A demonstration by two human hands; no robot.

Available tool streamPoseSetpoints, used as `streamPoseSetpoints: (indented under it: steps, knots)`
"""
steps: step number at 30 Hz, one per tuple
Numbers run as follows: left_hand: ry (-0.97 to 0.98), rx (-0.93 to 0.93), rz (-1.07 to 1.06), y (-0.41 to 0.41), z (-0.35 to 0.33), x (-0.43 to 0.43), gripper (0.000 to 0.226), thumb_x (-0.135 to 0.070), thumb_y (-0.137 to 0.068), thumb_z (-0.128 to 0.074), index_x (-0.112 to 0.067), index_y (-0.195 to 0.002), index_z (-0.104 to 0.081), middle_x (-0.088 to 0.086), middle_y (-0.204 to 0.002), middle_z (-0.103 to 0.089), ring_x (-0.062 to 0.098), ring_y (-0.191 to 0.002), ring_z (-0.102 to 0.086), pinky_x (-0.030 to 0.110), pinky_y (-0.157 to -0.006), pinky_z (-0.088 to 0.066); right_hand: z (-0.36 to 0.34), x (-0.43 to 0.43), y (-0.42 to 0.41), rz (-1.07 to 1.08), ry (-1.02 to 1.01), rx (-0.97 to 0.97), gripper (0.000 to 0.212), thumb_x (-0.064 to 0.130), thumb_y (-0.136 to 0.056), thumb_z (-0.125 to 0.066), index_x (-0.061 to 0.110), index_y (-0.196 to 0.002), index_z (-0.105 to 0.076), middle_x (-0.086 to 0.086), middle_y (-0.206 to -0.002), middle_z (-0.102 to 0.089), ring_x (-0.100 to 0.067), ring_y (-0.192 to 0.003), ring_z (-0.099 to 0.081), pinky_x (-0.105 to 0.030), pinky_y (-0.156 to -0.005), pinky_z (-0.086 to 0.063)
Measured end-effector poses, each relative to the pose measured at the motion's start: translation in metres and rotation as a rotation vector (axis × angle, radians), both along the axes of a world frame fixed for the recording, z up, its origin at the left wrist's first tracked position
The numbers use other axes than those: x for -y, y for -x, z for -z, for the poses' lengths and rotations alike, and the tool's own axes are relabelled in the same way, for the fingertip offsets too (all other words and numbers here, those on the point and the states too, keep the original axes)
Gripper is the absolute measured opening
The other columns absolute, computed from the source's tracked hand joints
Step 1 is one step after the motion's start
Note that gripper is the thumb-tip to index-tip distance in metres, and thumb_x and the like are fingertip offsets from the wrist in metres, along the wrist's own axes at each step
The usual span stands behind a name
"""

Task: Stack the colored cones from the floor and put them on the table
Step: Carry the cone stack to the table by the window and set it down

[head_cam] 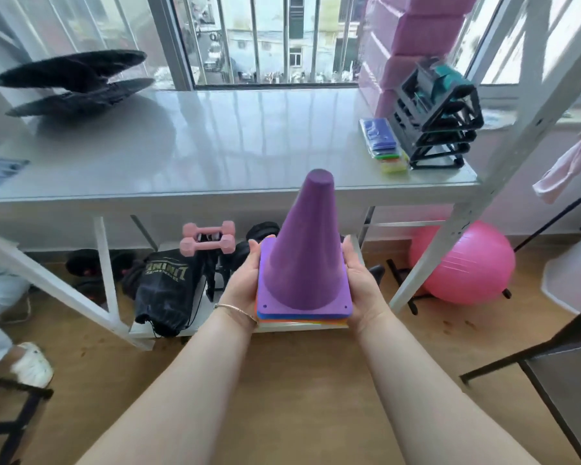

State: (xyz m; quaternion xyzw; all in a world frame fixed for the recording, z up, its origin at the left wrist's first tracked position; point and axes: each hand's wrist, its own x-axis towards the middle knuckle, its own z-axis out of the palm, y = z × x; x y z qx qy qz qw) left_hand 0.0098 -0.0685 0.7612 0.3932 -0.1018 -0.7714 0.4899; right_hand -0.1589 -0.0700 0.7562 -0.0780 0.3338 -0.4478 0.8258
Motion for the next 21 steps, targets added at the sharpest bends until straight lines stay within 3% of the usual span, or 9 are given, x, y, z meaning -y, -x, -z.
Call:
streamPoseSetpoints:
  steps: [2, 5, 8, 10, 13, 17, 21]
  knots:
    - [0.006, -0.008, 0.015, -0.009, -0.018, 0.011, 0.063, -0.061, -0.094, -0.034, -0.018, -0.083, -0.079, 0.003, -0.084, -0.078, 0.020, -0.077, -0.075, 0.036, -0.080, -0.050, -0.016, 0.009, -0.010, 0.024, 0.008, 0.001, 0.048, 0.058, -0.089, -0.055, 0.017, -0.109, -0.071, -0.006, -0.106, -0.074, -0.028, -0.105, -0.067, -0.043, -0.106, -0.043]
    - [0.022, 0.004, 0.057, -0.021, -0.039, 0.025, 0.068, -0.059, -0.096, -0.031, -0.015, -0.076, -0.079, 0.004, -0.075, -0.077, 0.021, -0.069, -0.075, 0.034, -0.072, -0.056, -0.039, 0.022, -0.020, 0.095, 0.024, 0.000, 0.037, 0.050, -0.094, -0.053, 0.018, -0.106, -0.069, -0.004, -0.094, -0.076, -0.026, -0.090, -0.072, -0.041, -0.090, -0.054]
    - [0.007, -0.013, 0.088, -0.029, -0.053, 0.035, 0.063, -0.063, -0.094, -0.031, -0.015, -0.096, -0.072, 0.006, -0.090, -0.077, 0.022, -0.086, -0.073, 0.040, -0.088, -0.054, -0.054, 0.035, -0.026, 0.164, 0.057, -0.054, 0.034, 0.048, -0.096, -0.051, 0.019, -0.104, -0.068, -0.003, -0.089, -0.077, -0.024, -0.086, -0.073, -0.039, -0.081, -0.059]
    - [0.016, -0.012, 0.133, -0.034, -0.059, 0.038, 0.063, -0.062, -0.094, -0.030, -0.012, -0.109, -0.066, 0.006, -0.102, -0.073, 0.022, -0.099, -0.069, 0.041, -0.100, -0.049, -0.060, 0.040, -0.026, 0.186, 0.063, -0.062, 0.034, 0.048, -0.097, -0.050, 0.019, -0.101, -0.068, -0.004, -0.088, -0.077, -0.024, -0.085, -0.073, -0.040, -0.084, -0.058]
    - [0.005, -0.034, 0.177, -0.036, -0.066, 0.039, 0.061, -0.057, -0.097, -0.030, -0.015, -0.130, -0.056, 0.006, -0.129, -0.062, 0.024, -0.125, -0.055, 0.041, -0.112, -0.038, -0.070, 0.040, -0.028, 0.207, 0.062, -0.080, 0.047, 0.052, -0.098, -0.041, 0.014, -0.097, -0.069, -0.007, -0.085, -0.077, -0.026, -0.077, -0.075, -0.042, -0.075, -0.062]
    - [-0.032, -0.041, 0.095, -0.034, -0.071, 0.046, 0.054, -0.052, -0.099, -0.033, -0.016, -0.131, -0.057, 0.008, -0.135, -0.060, 0.027, -0.127, -0.054, 0.045, -0.111, -0.040, -0.073, 0.044, -0.031, 0.225, 0.059, -0.071, 0.056, 0.051, -0.101, -0.031, 0.009, -0.107, -0.067, -0.012, -0.095, -0.076, -0.028, -0.082, -0.075, -0.047, -0.077, -0.060]
    - [-0.094, -0.056, 0.026, -0.030, -0.071, 0.058, 0.052, -0.051, -0.098, -0.036, -0.016, -0.132, -0.056, 0.008, -0.133, -0.061, 0.028, -0.121, -0.057, 0.045, -0.099, -0.047, -0.076, 0.051, -0.027, 0.194, 0.100, -0.062, 0.052, 0.043, -0.103, -0.030, 0.006, -0.104, -0.067, -0.012, -0.090, -0.077, -0.024, -0.078, -0.075, -0.043, -0.075, -0.061]
